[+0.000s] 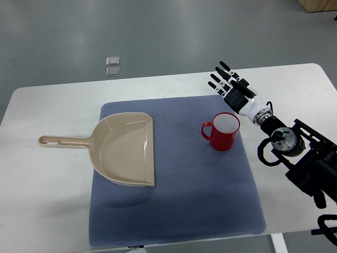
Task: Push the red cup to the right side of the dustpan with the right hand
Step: 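Rotate the right hand palm-down and lower it beside the red mug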
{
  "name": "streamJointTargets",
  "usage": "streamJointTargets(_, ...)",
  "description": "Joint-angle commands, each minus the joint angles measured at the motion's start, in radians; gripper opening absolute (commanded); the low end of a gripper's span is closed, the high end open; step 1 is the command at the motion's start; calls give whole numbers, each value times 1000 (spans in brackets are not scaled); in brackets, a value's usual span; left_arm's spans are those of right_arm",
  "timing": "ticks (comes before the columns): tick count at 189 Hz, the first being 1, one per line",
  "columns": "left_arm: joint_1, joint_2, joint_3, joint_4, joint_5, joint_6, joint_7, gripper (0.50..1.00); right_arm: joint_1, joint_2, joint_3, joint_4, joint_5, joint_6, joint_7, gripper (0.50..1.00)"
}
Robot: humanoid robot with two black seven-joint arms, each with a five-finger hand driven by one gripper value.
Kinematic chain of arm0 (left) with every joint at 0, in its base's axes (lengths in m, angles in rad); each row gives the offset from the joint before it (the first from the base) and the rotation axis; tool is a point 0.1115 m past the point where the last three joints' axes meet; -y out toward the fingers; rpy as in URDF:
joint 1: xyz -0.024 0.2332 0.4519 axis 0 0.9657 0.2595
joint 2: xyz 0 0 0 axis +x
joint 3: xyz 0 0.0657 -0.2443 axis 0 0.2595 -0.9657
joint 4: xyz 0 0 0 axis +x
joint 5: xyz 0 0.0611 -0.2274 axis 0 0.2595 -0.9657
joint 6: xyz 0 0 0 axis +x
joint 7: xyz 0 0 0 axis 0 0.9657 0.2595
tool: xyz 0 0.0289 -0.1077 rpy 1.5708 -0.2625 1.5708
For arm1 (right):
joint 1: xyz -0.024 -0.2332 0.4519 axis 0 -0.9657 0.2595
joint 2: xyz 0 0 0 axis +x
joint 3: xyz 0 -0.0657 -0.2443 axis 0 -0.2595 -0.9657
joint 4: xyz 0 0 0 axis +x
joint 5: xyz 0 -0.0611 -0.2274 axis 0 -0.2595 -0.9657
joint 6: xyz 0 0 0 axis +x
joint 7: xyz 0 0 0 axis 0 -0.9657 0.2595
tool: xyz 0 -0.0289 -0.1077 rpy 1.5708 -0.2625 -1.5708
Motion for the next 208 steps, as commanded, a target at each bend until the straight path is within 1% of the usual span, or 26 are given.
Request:
streamJointTargets(1, 0, 0, 0, 0, 0, 0, 0, 1000, 1, -1, -1, 0, 0, 0, -2, 938)
streamJointTargets(41, 0, 0, 0, 0, 0, 0, 0, 1000, 4, -7, -2, 0, -1, 0, -2, 936)
streamJointTargets(57, 0, 0, 0, 1, 0, 0, 0, 1000, 6, -14, -5, 2, -3, 12, -6, 936)
streamJointTargets(79, 0, 0, 0, 1, 0, 0, 0, 1000, 8, -24, -7, 3, -35, 86, -9, 936)
streamJointTargets(99, 0, 0, -2, 0, 0, 0, 0, 1000, 6, -80, -5, 8, -132, 159, -9, 936)
streamJointTargets(120, 0, 0, 0, 0, 0, 0, 0, 1000, 1, -142, -7, 15, -248, 271, -6, 936)
streamJointTargets(151, 0, 0, 0, -2, 0, 0, 0, 1000, -3, -264, -2, 21, -446, 276, 6, 936)
streamJointTargets(173, 0, 0, 0, -2, 0, 0, 0, 1000, -6, -342, 1, 23, -567, 276, 66, 936)
streamJointTargets(190, 0, 0, 1, -3, 0, 0, 0, 1000, -9, -379, -1, 26, -627, 276, 112, 936)
streamJointTargets(201, 0, 0, 1, -3, 0, 0, 0, 1000, -15, -403, -4, 32, -681, 276, 163, 936)
streamJointTargets(203, 0, 0, 1, -3, 0, 0, 0, 1000, -15, -403, -4, 32, -681, 276, 163, 936)
streamJointTargets(208, 0, 0, 1, -3, 0, 0, 0, 1000, -19, -412, -7, 38, -712, 276, 199, 936)
